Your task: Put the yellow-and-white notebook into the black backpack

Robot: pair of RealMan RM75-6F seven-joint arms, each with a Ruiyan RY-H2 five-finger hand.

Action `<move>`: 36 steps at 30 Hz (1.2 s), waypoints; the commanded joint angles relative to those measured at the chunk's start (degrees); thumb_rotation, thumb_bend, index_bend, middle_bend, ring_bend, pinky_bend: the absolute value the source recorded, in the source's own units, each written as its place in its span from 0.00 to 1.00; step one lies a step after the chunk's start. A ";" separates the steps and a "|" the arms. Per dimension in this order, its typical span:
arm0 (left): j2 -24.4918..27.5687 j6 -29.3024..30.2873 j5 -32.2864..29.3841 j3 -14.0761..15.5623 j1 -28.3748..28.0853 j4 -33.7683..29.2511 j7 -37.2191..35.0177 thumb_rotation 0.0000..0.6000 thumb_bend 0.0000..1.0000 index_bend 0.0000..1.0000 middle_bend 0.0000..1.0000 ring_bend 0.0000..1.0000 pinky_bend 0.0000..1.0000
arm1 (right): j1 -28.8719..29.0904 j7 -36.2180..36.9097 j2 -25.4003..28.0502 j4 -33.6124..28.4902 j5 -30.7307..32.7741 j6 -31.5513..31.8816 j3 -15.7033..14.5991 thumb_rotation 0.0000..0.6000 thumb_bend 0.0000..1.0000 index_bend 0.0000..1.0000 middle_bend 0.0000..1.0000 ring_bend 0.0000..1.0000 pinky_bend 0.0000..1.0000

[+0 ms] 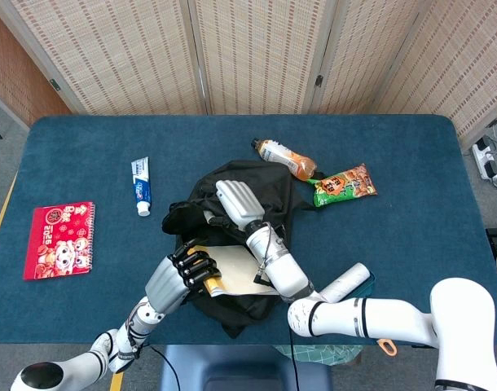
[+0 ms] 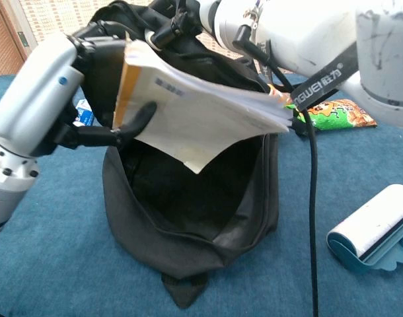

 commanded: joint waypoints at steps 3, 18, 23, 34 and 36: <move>-3.20 -3.08 -1.13 2.16 -0.06 6.66 1.54 1.00 0.47 0.71 0.62 0.53 0.30 | -0.44 1.26 1.53 -1.84 -0.07 -0.39 -0.63 1.00 0.72 0.68 0.37 0.38 0.34; -5.96 -11.07 -3.96 4.24 -2.94 14.98 8.62 1.00 0.47 0.71 0.62 0.53 0.35 | -2.08 5.47 5.56 -8.25 -1.77 -1.49 -2.90 1.00 0.72 0.68 0.37 0.38 0.34; -5.35 -14.76 -5.57 3.75 -4.55 13.15 12.45 1.00 0.47 0.70 0.62 0.53 0.36 | -2.14 5.96 6.53 -10.02 -2.40 -1.37 -3.65 1.00 0.72 0.68 0.37 0.38 0.34; -1.60 -22.89 -8.75 3.72 -5.32 7.73 22.62 1.00 0.47 0.70 0.62 0.53 0.37 | -2.26 6.75 7.59 -11.09 -1.92 -0.46 -5.07 1.00 0.72 0.68 0.37 0.38 0.35; -0.84 -24.65 -9.59 3.66 -5.15 6.74 24.45 1.00 0.47 0.70 0.62 0.53 0.37 | -2.31 7.11 7.88 -11.44 -1.71 -0.76 -5.29 1.00 0.72 0.68 0.37 0.38 0.35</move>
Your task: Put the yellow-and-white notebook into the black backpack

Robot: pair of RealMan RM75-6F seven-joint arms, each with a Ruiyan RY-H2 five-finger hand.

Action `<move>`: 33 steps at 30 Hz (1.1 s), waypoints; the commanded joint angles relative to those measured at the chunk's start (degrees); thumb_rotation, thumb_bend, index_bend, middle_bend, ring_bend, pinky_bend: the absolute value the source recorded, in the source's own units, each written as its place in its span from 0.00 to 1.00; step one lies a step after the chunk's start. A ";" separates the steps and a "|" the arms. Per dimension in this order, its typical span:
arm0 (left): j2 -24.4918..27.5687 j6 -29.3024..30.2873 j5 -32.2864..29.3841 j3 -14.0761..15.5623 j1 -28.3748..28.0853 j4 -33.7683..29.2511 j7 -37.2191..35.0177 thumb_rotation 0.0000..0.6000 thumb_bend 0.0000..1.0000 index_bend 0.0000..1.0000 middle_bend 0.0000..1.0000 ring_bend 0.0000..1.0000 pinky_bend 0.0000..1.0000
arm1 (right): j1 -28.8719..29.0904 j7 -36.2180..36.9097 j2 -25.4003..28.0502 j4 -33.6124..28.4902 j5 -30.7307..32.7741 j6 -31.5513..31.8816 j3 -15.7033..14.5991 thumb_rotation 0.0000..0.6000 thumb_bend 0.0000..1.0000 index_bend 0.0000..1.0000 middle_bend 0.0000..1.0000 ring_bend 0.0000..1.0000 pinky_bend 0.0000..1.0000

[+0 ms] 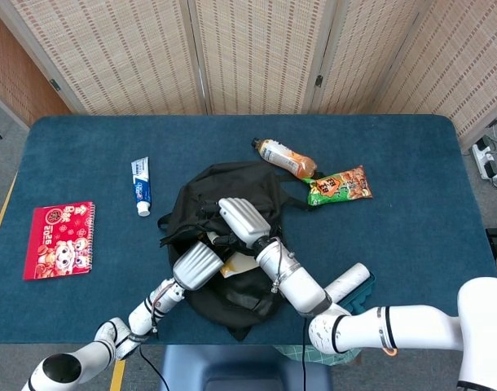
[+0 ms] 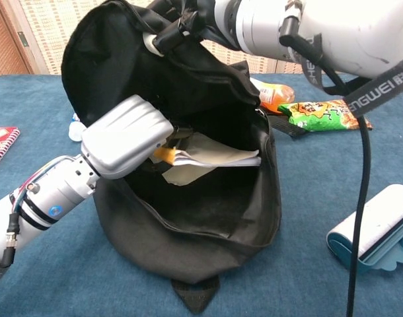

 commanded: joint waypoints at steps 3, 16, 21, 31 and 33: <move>2.18 -5.36 -2.92 -0.65 0.09 -2.99 4.57 1.00 0.47 0.69 0.62 0.53 0.37 | 0.01 0.57 0.45 -0.83 0.10 -0.42 -0.51 1.00 0.72 0.68 0.37 0.38 0.34; 2.44 -14.98 -10.25 -5.68 -2.63 -4.69 10.87 1.00 0.47 0.69 0.62 0.53 0.36 | 0.22 1.61 1.08 -2.57 0.20 -0.55 -1.64 1.00 0.72 0.68 0.37 0.38 0.35; 3.03 -19.03 -13.00 -6.51 -2.74 -6.89 18.40 1.00 0.43 0.66 0.61 0.53 0.37 | 0.62 1.31 0.49 -1.40 0.15 0.14 -2.00 1.00 0.72 0.68 0.37 0.38 0.35; 7.80 -17.86 -16.95 -7.03 1.35 -23.23 30.75 1.00 0.03 0.18 0.23 0.24 0.28 | 1.21 1.37 -0.28 1.16 1.08 0.51 -1.91 1.00 0.72 0.68 0.37 0.38 0.35; 8.71 -17.28 -17.49 -7.09 2.11 -26.03 31.60 1.00 0.01 0.13 0.20 0.21 0.22 | 1.19 1.49 -0.28 1.45 1.22 0.54 -1.88 1.00 0.72 0.68 0.37 0.39 0.34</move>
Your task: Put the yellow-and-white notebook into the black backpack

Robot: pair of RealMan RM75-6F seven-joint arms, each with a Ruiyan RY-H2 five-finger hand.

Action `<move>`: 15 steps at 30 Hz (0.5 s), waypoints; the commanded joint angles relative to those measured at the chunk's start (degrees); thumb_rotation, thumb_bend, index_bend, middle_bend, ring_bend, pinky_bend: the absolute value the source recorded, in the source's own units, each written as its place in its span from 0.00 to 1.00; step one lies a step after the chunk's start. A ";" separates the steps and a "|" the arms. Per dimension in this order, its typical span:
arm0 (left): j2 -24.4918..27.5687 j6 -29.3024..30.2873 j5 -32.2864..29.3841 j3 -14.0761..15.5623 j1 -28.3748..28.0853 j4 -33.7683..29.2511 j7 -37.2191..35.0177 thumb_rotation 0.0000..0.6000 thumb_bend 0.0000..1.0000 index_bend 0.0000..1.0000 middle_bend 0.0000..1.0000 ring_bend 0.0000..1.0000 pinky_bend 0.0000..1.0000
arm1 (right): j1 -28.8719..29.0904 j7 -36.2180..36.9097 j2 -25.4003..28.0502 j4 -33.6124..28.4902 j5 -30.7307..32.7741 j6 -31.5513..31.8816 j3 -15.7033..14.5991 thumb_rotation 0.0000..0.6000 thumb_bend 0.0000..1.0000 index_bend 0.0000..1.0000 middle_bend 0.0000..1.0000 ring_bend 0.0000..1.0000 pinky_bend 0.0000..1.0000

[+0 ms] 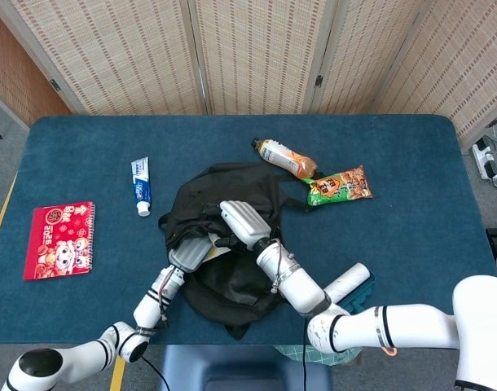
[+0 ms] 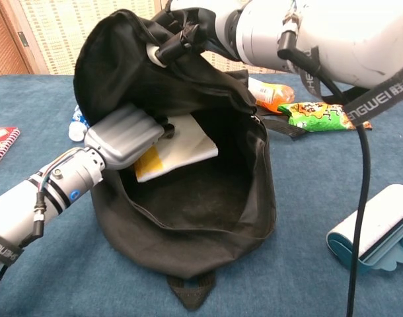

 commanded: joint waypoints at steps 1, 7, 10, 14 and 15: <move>2.54 1.42 -1.75 -0.22 2.19 -6.27 2.81 1.00 0.00 0.11 0.19 0.21 0.21 | -0.02 0.12 0.00 0.33 0.15 0.07 0.06 1.00 0.72 0.68 0.37 0.39 0.34; 4.66 5.10 -2.21 0.26 5.13 -13.67 3.69 1.00 0.00 0.08 0.17 0.20 0.20 | -0.20 0.92 -0.35 1.68 0.16 0.17 0.30 1.00 0.72 0.68 0.37 0.39 0.34; 5.77 7.19 -1.50 0.98 6.52 -16.37 3.40 1.00 0.00 0.08 0.17 0.20 0.19 | -0.26 1.32 -0.50 2.24 0.15 -0.02 0.40 1.00 0.72 0.68 0.37 0.39 0.35; 7.54 10.17 0.20 2.13 8.37 -19.57 1.06 1.00 0.00 0.10 0.18 0.20 0.19 | -0.37 1.68 -0.55 2.99 0.10 0.00 0.58 1.00 0.72 0.68 0.37 0.39 0.35; 8.02 10.80 0.61 2.47 8.84 -20.29 0.50 1.00 0.00 0.11 0.18 0.20 0.19 | -0.40 1.75 -0.55 3.13 0.12 -0.07 0.59 1.00 0.72 0.68 0.37 0.39 0.35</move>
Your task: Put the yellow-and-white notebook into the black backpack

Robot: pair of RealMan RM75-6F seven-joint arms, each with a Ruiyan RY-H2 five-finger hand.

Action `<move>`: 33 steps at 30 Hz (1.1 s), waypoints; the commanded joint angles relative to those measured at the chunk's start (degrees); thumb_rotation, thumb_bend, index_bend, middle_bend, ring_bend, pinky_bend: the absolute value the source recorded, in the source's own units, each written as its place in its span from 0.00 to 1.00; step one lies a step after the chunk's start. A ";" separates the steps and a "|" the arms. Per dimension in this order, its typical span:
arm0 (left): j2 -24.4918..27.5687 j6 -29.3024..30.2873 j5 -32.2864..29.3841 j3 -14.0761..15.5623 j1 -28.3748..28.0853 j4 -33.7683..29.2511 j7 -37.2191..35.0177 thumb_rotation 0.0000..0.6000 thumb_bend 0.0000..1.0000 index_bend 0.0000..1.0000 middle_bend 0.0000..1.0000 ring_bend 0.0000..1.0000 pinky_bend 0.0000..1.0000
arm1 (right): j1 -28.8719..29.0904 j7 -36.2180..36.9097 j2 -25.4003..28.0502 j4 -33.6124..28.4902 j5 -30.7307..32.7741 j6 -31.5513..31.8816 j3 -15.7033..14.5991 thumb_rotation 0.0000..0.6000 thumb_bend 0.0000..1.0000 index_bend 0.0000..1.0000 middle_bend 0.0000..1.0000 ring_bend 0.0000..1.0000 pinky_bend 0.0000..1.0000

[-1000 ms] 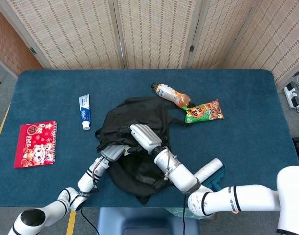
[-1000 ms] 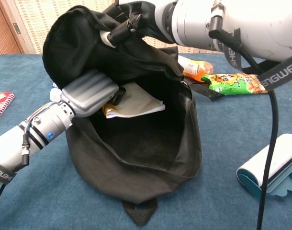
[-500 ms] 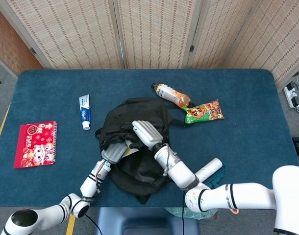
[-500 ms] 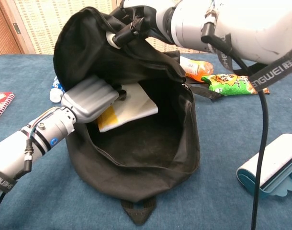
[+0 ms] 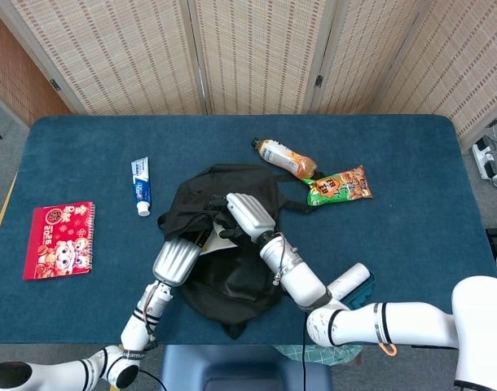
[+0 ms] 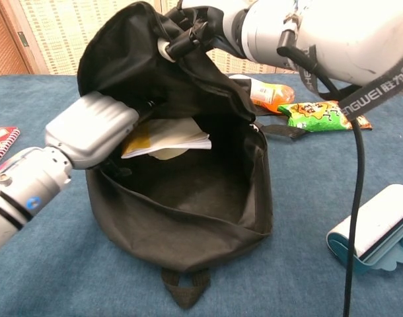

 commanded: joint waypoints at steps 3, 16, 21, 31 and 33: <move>2.42 2.60 2.08 1.72 2.09 -3.33 -2.52 1.00 0.00 0.12 0.19 0.21 0.20 | -0.09 0.25 -0.02 0.41 0.05 -0.28 -0.01 1.00 0.72 0.68 0.37 0.39 0.35; 10.46 11.43 10.75 7.56 8.51 -12.74 -15.26 1.00 0.00 0.22 0.30 0.31 0.24 | 0.05 0.75 -1.04 2.29 -0.49 -1.38 -0.50 1.00 0.72 0.68 0.37 0.39 0.34; 13.72 11.91 8.90 8.04 11.08 -16.72 -19.64 1.00 0.00 0.23 0.32 0.32 0.24 | -0.77 1.47 -0.23 1.22 -2.04 -2.39 -1.29 1.00 0.72 0.65 0.37 0.37 0.34; 18.61 12.86 5.30 7.10 15.24 -17.70 -24.43 1.00 0.00 0.24 0.32 0.32 0.25 | -4.11 2.70 6.53 -4.95 -9.64 -6.24 -4.87 0.96 0.19 0.00 0.16 0.18 0.18; 19.24 12.60 4.71 6.88 15.75 -17.62 -24.56 1.00 0.00 0.24 0.32 0.32 0.25 | -5.08 3.13 8.29 -6.91 -11.71 -6.41 -5.44 0.87 0.11 0.00 0.12 0.14 0.16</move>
